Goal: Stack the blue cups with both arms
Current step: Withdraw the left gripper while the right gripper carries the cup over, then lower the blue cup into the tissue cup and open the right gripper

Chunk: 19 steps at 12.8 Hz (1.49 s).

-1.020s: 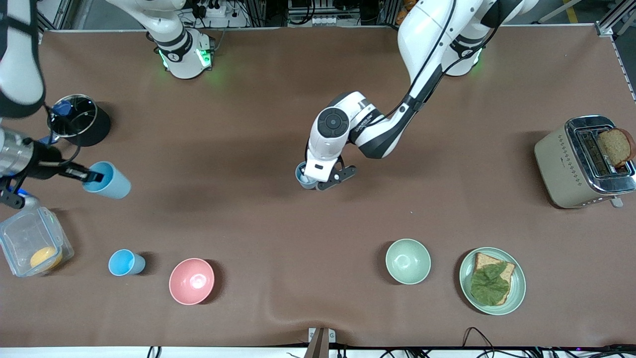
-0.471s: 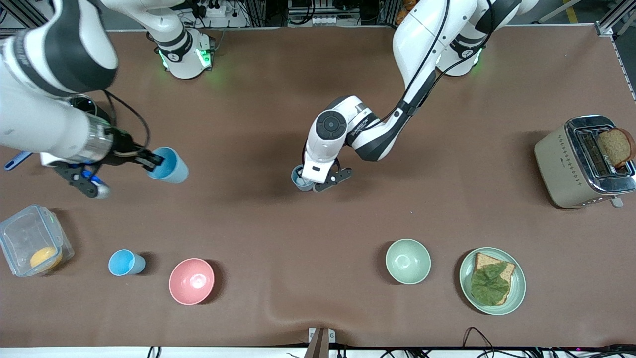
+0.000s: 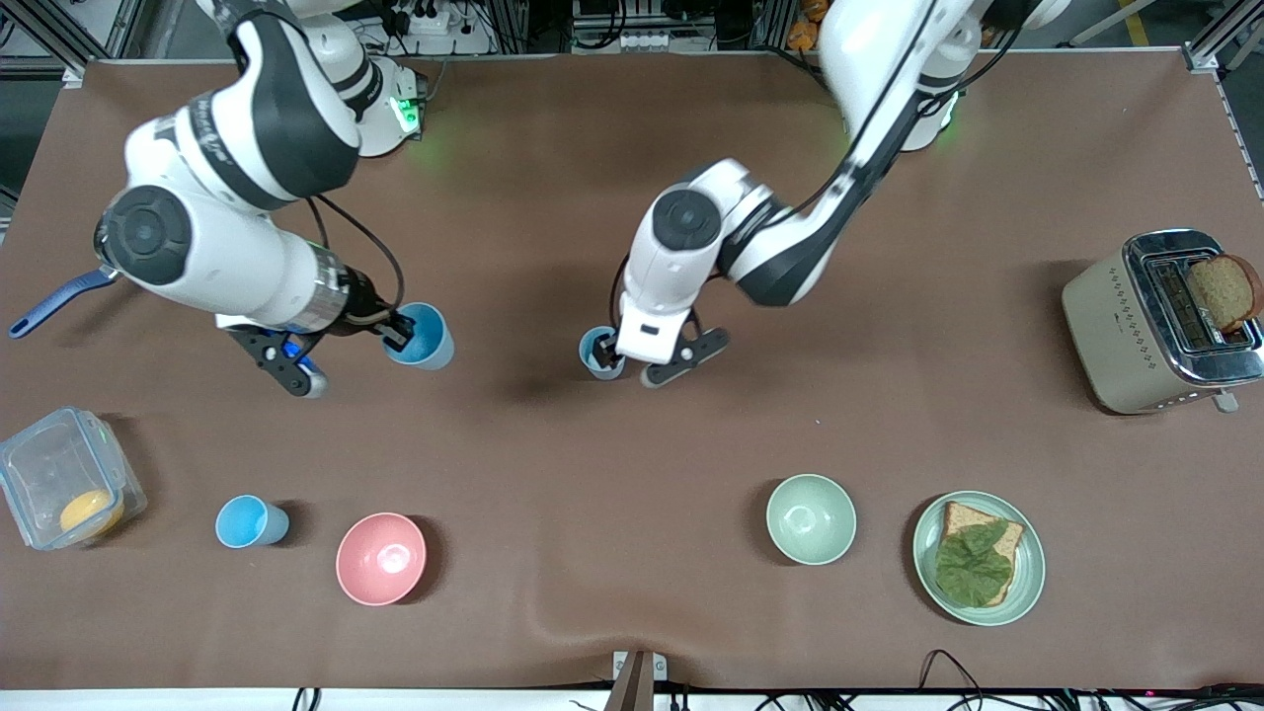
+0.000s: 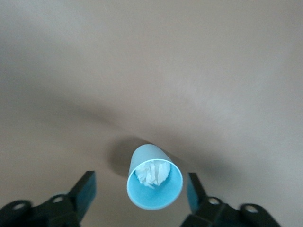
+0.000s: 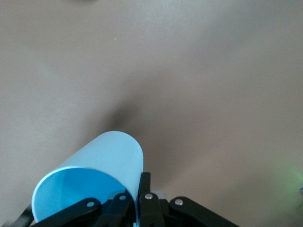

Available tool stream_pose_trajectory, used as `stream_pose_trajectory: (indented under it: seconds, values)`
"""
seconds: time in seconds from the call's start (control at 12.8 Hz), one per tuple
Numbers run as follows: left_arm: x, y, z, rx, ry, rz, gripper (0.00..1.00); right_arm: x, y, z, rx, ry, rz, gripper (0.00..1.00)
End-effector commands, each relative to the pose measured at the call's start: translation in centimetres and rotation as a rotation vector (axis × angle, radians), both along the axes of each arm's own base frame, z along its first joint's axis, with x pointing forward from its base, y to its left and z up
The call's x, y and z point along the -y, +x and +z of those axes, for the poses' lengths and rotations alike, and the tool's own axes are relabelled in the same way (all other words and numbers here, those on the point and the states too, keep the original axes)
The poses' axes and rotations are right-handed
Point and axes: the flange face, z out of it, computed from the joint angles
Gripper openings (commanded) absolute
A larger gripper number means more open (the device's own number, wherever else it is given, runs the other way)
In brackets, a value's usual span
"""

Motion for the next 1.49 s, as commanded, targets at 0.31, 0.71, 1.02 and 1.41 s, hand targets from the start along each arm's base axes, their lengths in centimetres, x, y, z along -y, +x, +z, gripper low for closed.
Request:
stream_pose_trajectory:
  seconds: [0.31, 0.71, 1.02, 1.41]
  values:
    - [-14.9, 4.1, 14.9, 0.17, 0.17, -0.026, 1.0, -11.6, -1.5, -6.2, 0.026, -0.001, -0.151, 0.0]
    - [-26.9, 6.4, 18.3, 0.098, 0.279, -0.316, 1.0, -19.3, -4.6, -12.2, 0.045, -0.063, -0.217, 0.0]
    - [-32.8, 5.3, 22.9, 0.096, 0.309, -0.479, 1.0, -21.3, -5.9, -15.0, 0.042, -0.059, -0.272, 0.0]
    - [-34.8, 3.0, 24.7, 0.017, 0.327, -0.565, 1.0, -22.1, -7.0, -16.8, 0.034, -0.054, -0.274, 0.0]
